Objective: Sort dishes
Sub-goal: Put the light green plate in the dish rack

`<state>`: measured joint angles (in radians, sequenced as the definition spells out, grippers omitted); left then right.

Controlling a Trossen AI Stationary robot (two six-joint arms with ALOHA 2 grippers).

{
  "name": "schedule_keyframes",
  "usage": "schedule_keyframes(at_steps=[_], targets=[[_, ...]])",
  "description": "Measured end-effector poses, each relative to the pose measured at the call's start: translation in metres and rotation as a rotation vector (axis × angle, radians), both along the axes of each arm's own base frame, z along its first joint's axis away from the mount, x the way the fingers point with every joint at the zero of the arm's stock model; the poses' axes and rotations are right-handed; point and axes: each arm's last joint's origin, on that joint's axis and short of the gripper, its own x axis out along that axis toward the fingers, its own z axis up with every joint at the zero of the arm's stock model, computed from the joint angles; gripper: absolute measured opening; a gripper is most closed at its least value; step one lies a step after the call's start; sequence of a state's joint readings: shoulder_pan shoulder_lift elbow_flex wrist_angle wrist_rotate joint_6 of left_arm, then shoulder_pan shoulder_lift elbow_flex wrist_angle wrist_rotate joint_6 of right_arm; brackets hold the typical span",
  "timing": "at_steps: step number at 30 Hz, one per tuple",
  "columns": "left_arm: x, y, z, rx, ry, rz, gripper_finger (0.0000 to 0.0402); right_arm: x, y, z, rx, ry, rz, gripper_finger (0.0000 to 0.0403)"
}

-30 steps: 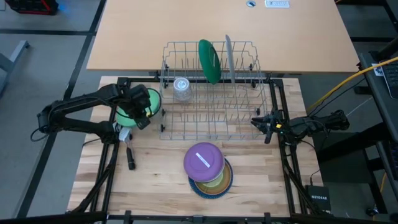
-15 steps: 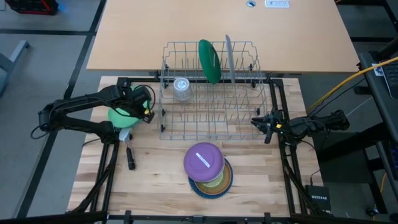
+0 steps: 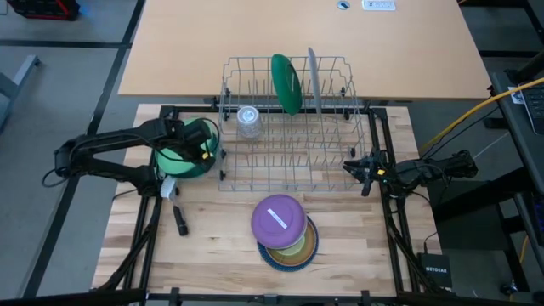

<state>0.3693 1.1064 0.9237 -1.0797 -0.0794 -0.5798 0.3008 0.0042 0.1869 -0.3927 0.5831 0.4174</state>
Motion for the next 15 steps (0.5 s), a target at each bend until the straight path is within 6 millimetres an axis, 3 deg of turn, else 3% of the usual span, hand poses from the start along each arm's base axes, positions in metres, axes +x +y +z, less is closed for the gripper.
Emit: schedule_keyframes(at_steps=[7, 15], targets=[[-0.011, -0.002, 0.018, 0.052, -0.104, 0.061, 0.0001, 0.0, 0.0, 0.0, 0.0, 0.0, 0.0, 0.0088], [-0.038, -0.01, 0.077, 0.208, -0.363, 0.135, 0.0, 0.0, 0.0, 0.0, 0.0, 0.001, 0.0, 0.0088]])
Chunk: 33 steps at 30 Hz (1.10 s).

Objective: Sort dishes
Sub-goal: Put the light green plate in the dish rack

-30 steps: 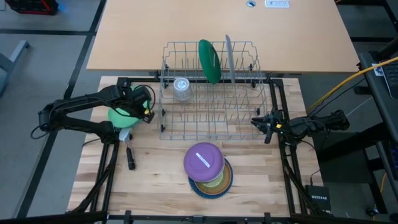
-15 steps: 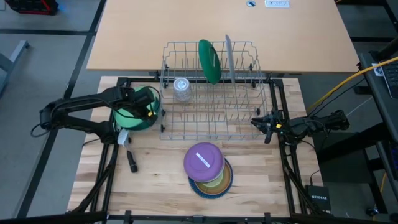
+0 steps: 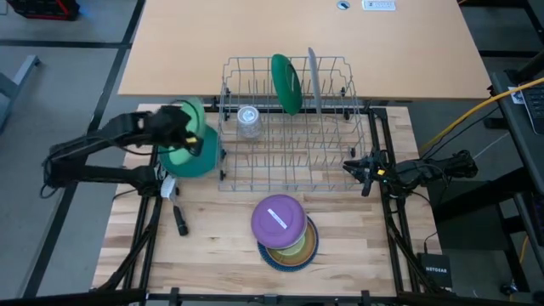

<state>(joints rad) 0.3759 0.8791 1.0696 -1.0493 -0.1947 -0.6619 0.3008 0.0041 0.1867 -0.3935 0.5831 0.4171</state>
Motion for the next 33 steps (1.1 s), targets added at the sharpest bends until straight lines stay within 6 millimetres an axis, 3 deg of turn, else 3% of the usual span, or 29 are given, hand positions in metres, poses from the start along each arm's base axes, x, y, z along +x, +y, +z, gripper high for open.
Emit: schedule_keyframes(at_steps=[4, 9, 17, 23, 33], targets=[[-0.014, -0.005, 0.025, 0.08, -0.132, 0.024, 0.0, 0.0, 0.0, 0.0, 0.0, 0.0, 0.0, 0.0088], [-0.019, -0.006, 0.057, 0.238, -0.421, 0.0, 0.0, 0.0, 0.0, 0.0, -0.004, 0.001, -0.008, 0.0088], [-0.006, -0.003, 0.09, 0.486, -0.71, -0.054, 0.0, 0.0, 0.0, 0.0, -0.005, 0.001, -0.009, 0.0088], [0.033, 0.011, 0.081, 0.552, -0.844, -0.097, 0.0, 0.0, 0.0, 0.0, -0.005, 0.001, -0.01, 0.0088], [0.108, 0.052, 0.036, 0.523, -0.961, -0.108, 0.0, 0.0, 0.0, 0.0, -0.005, 0.001, -0.01, 0.0088]])
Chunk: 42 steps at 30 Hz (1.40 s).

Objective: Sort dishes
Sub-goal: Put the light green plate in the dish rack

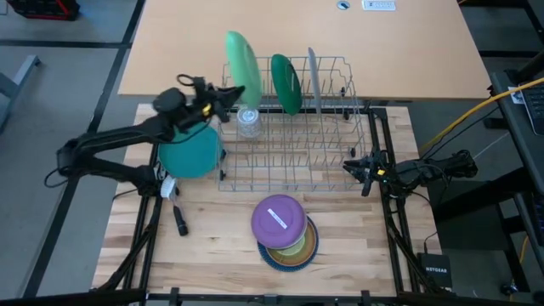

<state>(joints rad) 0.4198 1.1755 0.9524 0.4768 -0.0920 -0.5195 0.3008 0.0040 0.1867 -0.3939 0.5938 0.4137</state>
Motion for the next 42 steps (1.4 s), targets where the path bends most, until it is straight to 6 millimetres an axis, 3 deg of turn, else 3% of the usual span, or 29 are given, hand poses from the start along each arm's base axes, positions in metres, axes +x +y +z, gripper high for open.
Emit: schedule_keyframes(at_steps=[6, 15, 22, 37, 42], targets=[[0.03, 0.033, -0.031, -0.051, -0.021, -0.058, 0.0, 0.0, 0.0, 0.0, 0.0, 0.0, 0.0, 0.0088], [0.04, 0.063, -0.053, -0.057, -0.023, -0.044, 0.0, 0.0, 0.0, 0.0, 0.0, -0.002, -0.003, 0.0088], [0.042, 0.063, -0.056, -0.061, -0.016, -0.051, 0.0, 0.0, 0.0, 0.0, -0.005, -0.002, -0.016, 0.0088], [0.02, 0.051, -0.03, 0.035, 0.003, -0.013, 0.0, 0.0, 0.0, 0.0, -0.005, 0.004, -0.015, 0.0088], [0.015, 0.049, -0.03, 0.037, 0.069, 0.031, 0.0, 0.0, 0.0, 0.0, 0.001, 0.005, 0.01, 0.0088]])
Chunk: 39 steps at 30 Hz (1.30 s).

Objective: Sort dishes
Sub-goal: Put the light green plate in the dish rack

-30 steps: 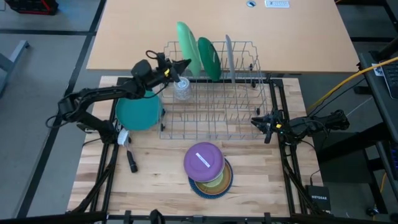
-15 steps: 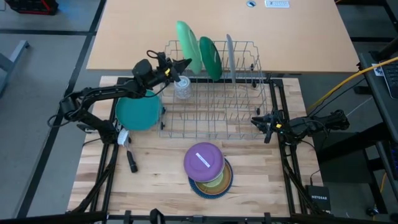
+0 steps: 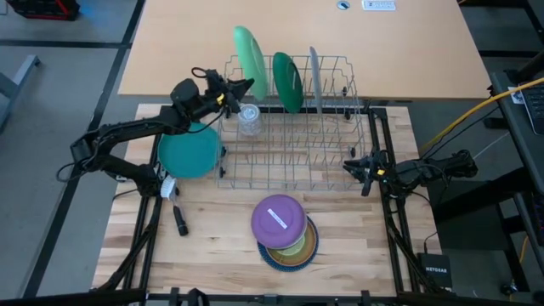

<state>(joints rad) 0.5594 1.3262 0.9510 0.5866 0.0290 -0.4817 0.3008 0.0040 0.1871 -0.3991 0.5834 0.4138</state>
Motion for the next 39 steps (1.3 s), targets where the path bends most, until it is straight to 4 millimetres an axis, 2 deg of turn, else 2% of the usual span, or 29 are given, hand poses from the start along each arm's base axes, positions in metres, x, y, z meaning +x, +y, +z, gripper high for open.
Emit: schedule_keyframes(at_steps=[9, 16, 28, 39], targets=[[0.008, 0.017, -0.025, -0.058, 0.112, 0.052, 0.0, 0.0, 0.0, 0.0, 0.002, 0.0, 0.008, 0.0088], [0.026, 0.035, -0.045, -0.057, 0.019, 0.005, 0.0, 0.0, 0.0, 0.0, 0.002, 0.001, 0.008, 0.0088], [0.048, 0.051, -0.079, -0.056, -0.072, -0.085, 0.0, 0.0, 0.0, 0.0, 0.002, 0.0, 0.008, 0.0088], [0.047, 0.053, -0.079, -0.066, -0.126, -0.147, 0.0, 0.0, 0.0, 0.0, 0.001, 0.002, 0.008, 0.0088]])
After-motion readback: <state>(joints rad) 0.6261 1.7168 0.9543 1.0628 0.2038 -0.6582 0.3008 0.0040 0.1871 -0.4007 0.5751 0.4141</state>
